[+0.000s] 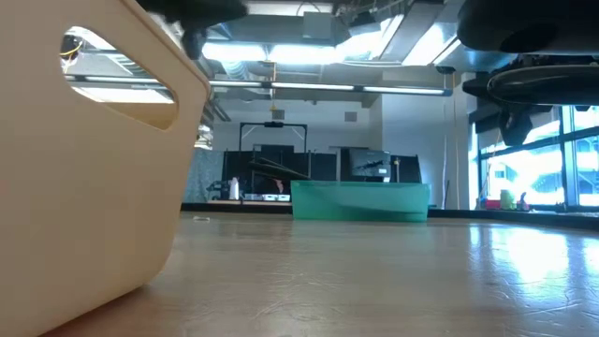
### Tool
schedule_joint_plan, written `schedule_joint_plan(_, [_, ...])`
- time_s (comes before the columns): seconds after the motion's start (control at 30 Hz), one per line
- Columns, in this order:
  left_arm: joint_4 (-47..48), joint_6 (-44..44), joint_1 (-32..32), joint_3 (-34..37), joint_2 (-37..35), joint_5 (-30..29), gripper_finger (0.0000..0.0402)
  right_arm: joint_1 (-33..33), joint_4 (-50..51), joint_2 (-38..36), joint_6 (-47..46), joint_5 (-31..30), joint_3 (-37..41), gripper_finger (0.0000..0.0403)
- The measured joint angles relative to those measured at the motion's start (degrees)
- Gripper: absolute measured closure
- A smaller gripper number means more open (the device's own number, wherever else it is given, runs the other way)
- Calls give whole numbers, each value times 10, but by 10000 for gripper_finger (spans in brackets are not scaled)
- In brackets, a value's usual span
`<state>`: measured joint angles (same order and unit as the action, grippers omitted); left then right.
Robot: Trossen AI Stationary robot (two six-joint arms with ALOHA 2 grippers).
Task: Pick & Place Kitchen Items
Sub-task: Return to Home Position
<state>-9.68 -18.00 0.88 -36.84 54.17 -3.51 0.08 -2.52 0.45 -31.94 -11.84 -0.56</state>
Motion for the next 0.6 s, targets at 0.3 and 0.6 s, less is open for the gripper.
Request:
schedule_joint_plan(0.3, [-29, 73, -13, 135, -159, -48, 400, 0, 0, 0, 0, 0, 0, 401])
schedule_joint_plan(0.6, [-30, 81, -16, 238, -309, -72, 400, 0, 0, 0, 0, 0, 0, 401])
